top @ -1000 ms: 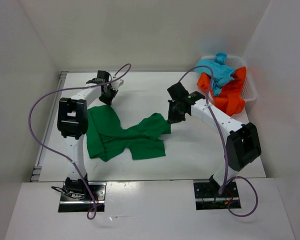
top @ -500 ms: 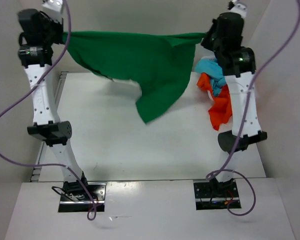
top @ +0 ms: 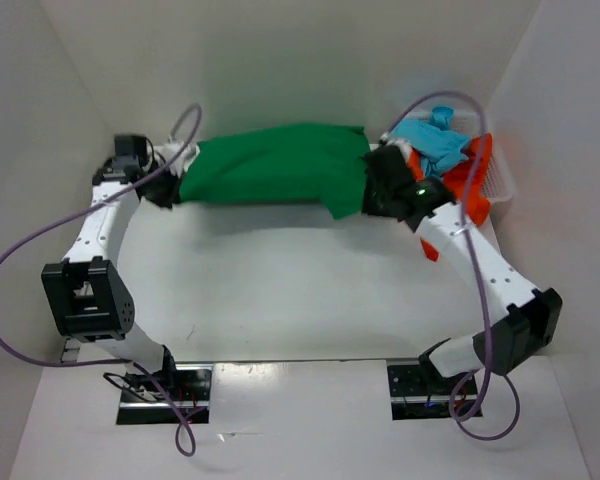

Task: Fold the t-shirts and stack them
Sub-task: Flatten out the tshirt

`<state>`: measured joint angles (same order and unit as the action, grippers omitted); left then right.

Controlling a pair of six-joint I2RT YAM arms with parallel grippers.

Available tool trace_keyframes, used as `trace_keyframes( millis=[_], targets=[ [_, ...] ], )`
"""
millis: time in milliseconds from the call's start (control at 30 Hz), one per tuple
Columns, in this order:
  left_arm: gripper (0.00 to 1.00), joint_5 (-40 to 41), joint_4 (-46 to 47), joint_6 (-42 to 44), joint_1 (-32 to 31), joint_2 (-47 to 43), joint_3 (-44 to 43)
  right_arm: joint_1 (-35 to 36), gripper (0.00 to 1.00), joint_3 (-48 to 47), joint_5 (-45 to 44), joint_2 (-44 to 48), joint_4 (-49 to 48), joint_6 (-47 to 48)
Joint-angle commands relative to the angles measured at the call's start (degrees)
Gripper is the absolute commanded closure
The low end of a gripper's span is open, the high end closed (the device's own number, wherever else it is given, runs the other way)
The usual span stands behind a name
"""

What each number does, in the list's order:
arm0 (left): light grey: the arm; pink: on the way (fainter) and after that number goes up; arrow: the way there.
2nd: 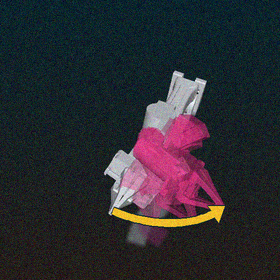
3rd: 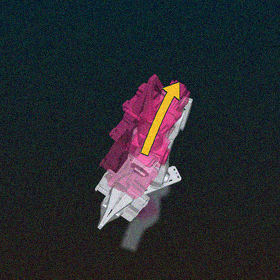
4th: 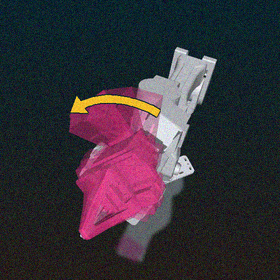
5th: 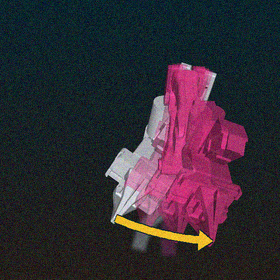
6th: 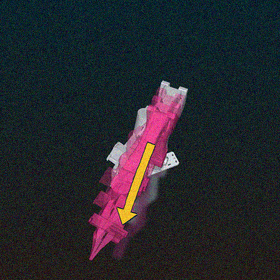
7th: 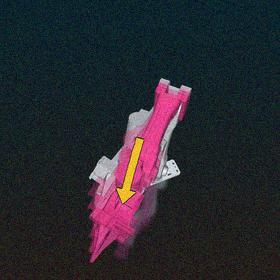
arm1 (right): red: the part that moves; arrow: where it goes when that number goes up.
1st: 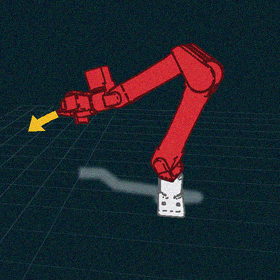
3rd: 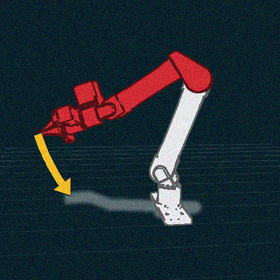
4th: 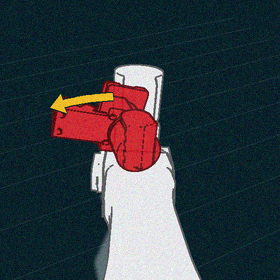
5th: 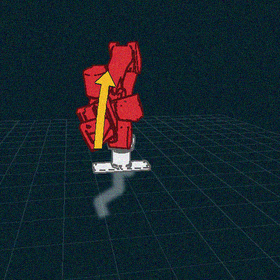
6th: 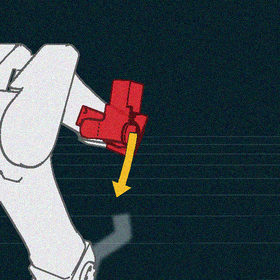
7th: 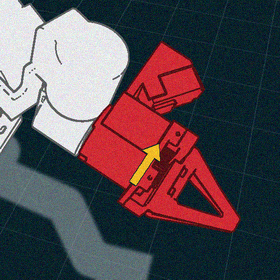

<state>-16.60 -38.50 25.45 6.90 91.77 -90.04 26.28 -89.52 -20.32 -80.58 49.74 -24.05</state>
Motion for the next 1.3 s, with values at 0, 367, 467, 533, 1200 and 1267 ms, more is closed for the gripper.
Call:
trace_keyframes(
  millis=[0,367,467,533,1200,1267],
  targets=[
    [1.00,-0.4,1.1,5.3,1.3,-7.4,15.5,7.1,1.00,14.5,6.8,2.6,-3.2,-9.9],
    [0.99,6.0,1.8,10.0,1.4,-12.5,39.1,13.9,1.00,33.8,16.0,2.1,-6.8,-21.4],
    [0.99,6.6,0.3,9.4,1.9,-13.9,39.2,13.9,1.00,33.2,16.0,1.6,-6.8,-20.7],
    [0.99,7.9,-1.0,8.6,2.6,-16.0,39.2,13.9,1.00,33.2,16.0,1.6,-6.8,-20.1],
    [1.00,8.2,1.8,-9.8,3.5,14.4,-31.4,-13.9,1.00,-50.0,3.9,-27.2,2.0,-1.1],
    [1.00,8.7,4.3,-13.4,3.5,15.5,-38.8,-14.4,1.00,-64.3,-2.5,-31.4,4.6,-0.4]
  ],
)
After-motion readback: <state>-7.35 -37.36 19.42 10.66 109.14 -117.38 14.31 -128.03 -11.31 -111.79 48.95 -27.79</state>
